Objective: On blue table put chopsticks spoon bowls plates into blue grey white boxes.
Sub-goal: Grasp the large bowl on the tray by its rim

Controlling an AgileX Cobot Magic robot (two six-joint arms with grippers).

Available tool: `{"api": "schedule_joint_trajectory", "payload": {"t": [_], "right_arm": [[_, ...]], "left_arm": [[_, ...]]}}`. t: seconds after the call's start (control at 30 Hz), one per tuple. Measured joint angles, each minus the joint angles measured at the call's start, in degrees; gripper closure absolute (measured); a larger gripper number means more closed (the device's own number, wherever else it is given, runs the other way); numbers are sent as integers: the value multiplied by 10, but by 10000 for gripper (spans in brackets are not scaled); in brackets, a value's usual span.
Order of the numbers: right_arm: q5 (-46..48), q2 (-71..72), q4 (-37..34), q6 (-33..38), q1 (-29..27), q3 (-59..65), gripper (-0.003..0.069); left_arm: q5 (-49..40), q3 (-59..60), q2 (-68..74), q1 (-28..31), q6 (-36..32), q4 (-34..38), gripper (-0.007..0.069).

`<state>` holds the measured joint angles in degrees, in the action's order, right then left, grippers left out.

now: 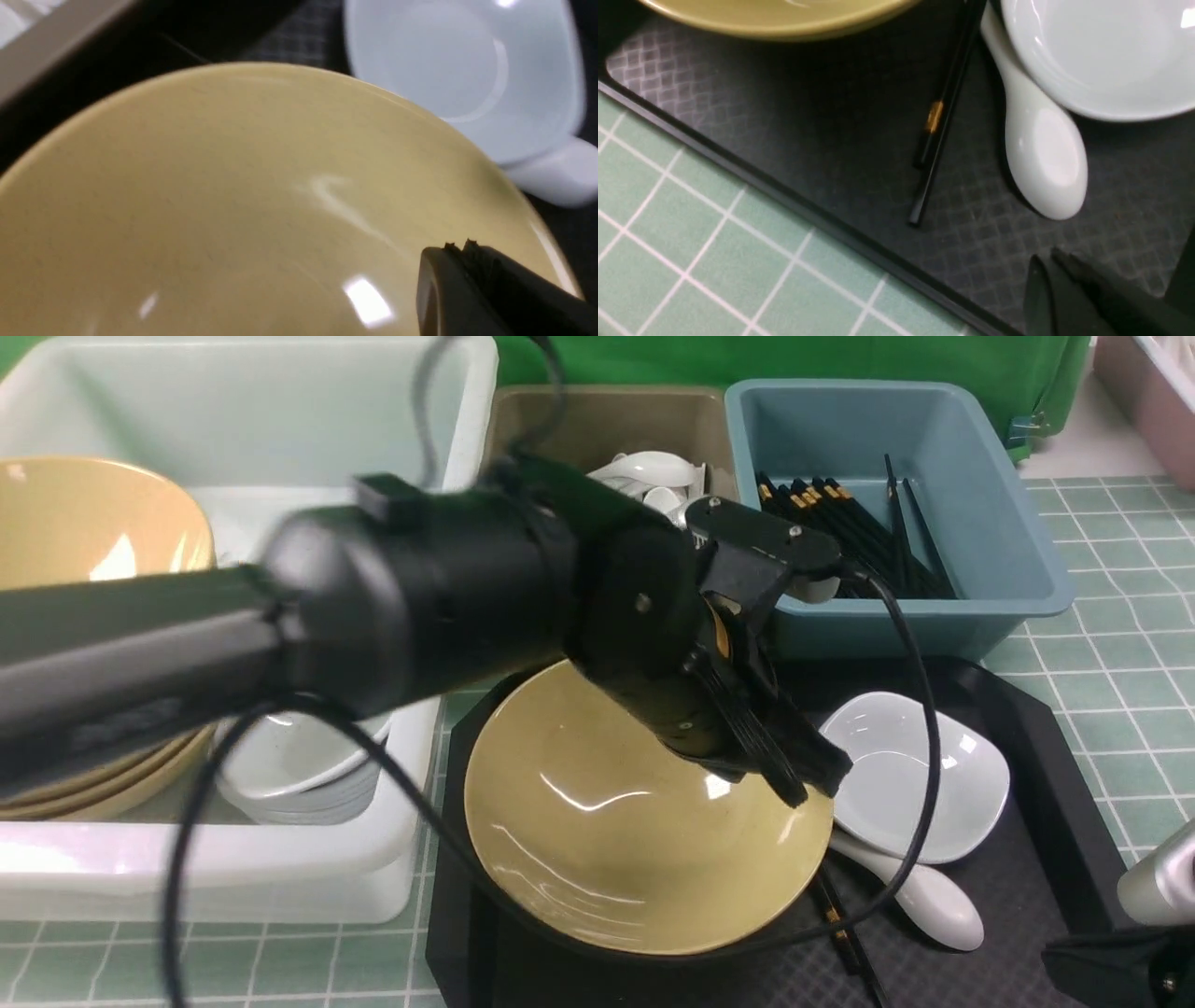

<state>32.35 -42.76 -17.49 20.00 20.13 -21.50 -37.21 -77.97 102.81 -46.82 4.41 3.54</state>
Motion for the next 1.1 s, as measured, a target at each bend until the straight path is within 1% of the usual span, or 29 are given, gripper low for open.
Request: {"api": "schedule_joint_trajectory", "payload": {"t": [0.1, 0.23, 0.27, 0.3, 0.33, 0.37, 0.43, 0.47, 0.5, 0.53, 0.57, 0.6, 0.67, 0.7, 0.73, 0.77, 0.83, 0.9, 0.93, 1.0, 1.03, 1.1], "right_arm": [[-10, 0, -1, 0, 0, 0, 606], [-12, 0, -1, 0, 0, 0, 604], [-12, 0, -1, 0, 0, 0, 603], [-12, 0, -1, 0, 0, 0, 603], [-12, 0, -1, 0, 0, 0, 601], [-12, 0, -1, 0, 0, 0, 600], [-14, 0, -1, 0, 0, 0, 598], [-14, 0, -1, 0, 0, 0, 596], [-17, 0, -1, 0, 0, 0, 594], [-18, 0, -1, 0, 0, 0, 592], [-18, 0, -1, 0, 0, 0, 591], [-18, 0, -1, 0, 0, 0, 591], [-19, 0, -2, 0, 0, 0, 589], [-19, 0, -2, 0, 0, 0, 589], [-20, 0, -2, 1, 0, 0, 587], [-20, 0, -2, 1, 0, 0, 587], [-22, 0, -2, 1, 0, 0, 584], [-25, 0, -2, 1, 0, 0, 582], [-26, 0, -2, 1, 0, 0, 582], [-30, 0, -2, 1, 0, 0, 581], [-31, 0, -2, 1, 0, 0, 580], [-35, 0, -2, 1, 0, 0, 580]], "left_arm": [[9, 0, 39, 0, 20, -28, 620], [14, 0, 65, 0, 25, -16, 620], [14, 0, 75, 0, 26, 14, 620], [14, 0, 78, 0, 26, 29, 620], [10, 0, 81, 0, 20, 73, 620], [8, 0, 81, 0, 14, 93, 620], [6, 0, 77, 1, -26, 162, 620], [5, 0, 76, 1, -37, 185, 620], [5, 0, 71, 1, -83, 238, 620], [5, 0, 68, 1, -119, 267, 620], [5, 0, 61, 1, -176, 321, 619], [5, 0, 60, 1, -182, 327, 619], [1, 0, 45, 3, -241, 370, 613], [1, 0, 45, 4, -241, 370, 613], [-10, 0, 34, 12, -255, 375, 595], [-18, 0, 26, 21, -257, 371, 572], [-34, 0, 9, 46, -240, 343, 495], [-47, -1, -2, 74, -207, 291, 403], [-54, -1, -7, 92, -179, 246, 336], [-63, -1, -11, 111, -135, 161, 228], [-66, -1, -11, 114, -120, 117, 181], [-68, -1, -11, 115, -88, 41, 113]]}}
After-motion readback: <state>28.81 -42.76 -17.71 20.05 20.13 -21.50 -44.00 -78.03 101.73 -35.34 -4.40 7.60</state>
